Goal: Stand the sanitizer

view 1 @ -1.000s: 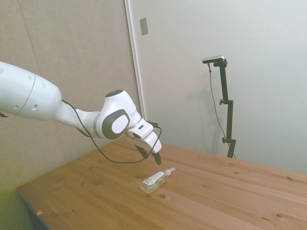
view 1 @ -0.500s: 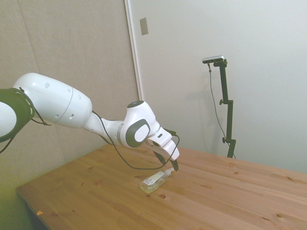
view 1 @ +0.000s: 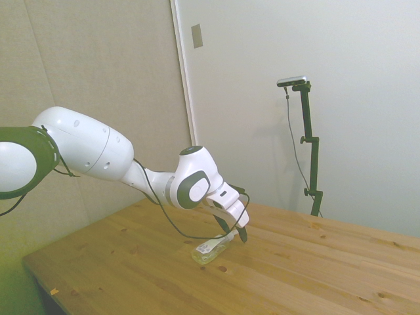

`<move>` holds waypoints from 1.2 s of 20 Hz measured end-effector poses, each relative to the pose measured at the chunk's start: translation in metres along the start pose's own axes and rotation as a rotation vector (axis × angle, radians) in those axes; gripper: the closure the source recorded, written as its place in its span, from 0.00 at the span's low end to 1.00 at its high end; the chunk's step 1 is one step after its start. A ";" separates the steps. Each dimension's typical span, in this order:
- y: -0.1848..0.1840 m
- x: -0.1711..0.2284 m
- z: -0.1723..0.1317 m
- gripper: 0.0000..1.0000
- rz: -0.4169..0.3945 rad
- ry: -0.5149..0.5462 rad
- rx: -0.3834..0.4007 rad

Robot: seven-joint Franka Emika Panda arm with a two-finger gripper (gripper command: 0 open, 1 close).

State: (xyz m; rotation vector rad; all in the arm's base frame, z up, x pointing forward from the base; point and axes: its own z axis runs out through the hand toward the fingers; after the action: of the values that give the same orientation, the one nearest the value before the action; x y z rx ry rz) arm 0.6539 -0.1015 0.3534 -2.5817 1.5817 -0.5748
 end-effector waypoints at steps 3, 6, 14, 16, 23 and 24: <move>-0.002 0.001 0.006 1.00 0.004 -0.001 -0.002; -0.005 0.003 0.009 1.00 0.016 -0.005 0.002; -0.004 0.009 0.012 1.00 0.057 -0.031 -0.011; -0.003 0.012 0.012 1.00 0.075 -0.043 -0.015; -0.002 0.016 0.012 1.00 0.101 -0.061 -0.027; -0.002 0.016 0.012 1.00 0.106 -0.060 -0.027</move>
State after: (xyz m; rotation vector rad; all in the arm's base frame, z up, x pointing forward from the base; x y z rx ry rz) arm 0.6665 -0.1160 0.3472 -2.4905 1.7055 -0.4659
